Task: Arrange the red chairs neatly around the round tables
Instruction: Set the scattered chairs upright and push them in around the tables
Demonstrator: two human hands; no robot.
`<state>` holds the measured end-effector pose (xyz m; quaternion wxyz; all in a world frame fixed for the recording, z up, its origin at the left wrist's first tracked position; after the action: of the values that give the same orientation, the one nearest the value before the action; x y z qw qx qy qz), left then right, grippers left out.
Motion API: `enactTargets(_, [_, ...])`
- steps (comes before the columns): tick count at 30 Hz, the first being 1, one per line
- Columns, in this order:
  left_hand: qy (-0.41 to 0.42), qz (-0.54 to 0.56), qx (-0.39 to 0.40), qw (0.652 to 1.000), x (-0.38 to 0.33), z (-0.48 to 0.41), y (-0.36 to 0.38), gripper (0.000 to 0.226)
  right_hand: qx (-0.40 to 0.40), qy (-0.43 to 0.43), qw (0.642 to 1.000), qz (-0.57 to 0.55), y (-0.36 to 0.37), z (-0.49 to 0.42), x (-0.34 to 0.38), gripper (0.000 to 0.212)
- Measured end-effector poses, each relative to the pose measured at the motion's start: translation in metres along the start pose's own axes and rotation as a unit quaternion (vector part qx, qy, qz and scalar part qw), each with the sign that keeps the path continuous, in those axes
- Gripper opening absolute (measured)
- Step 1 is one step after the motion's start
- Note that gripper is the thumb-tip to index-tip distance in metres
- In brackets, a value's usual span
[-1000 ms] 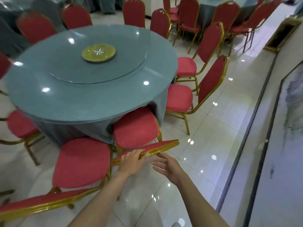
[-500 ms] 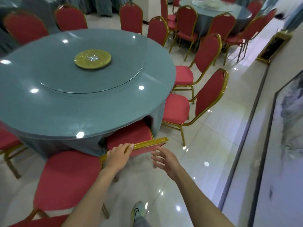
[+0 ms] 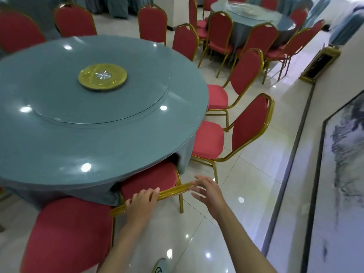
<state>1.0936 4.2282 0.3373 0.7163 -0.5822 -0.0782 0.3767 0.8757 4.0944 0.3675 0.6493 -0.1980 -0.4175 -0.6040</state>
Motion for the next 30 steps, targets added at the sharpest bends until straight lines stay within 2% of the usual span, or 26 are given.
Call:
enactTargets(3, [0.029,-0.001,0.026,0.999,-0.03,-0.004,0.004,0.043,-0.009,-0.012,1.0,-0.01,-0.012,-0.008,0.018,0.024])
enactTargets(8, [0.075,0.009,0.032,0.997,-0.093,-0.022,0.01,0.026,-0.032,-0.024,0.999,-0.023,-0.06,-0.025,0.048,0.022])
enactTargets(13, [0.053,0.149,0.044,0.986,-0.153,-0.052,0.021,0.015,-0.043,-0.032,0.998,-0.035,-0.127,-0.053,0.08,0.021])
enactTargets(22, [0.046,0.259,0.039,0.964,-0.311,-0.08,0.046,0.018,-0.041,-0.038,0.996,-0.063,-0.261,-0.098,0.175,0.021])
enactTargets(30, [0.083,0.263,0.069,0.959,-0.437,-0.114,0.066,0.025,-0.059,-0.063,0.992,-0.096,-0.347,-0.12,0.24,0.02])
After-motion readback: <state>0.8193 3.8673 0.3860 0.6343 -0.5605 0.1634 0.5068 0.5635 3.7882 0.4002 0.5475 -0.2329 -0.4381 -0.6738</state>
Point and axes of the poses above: each hand's wrist, its own z-axis away from the middle knuckle, its own y-axis out of the palm, x = y × z, the point moved 8 cm from there along -z, towards the middle knuckle, and after that the axes turned 9 degrees about -z, right-handed, at the moved point
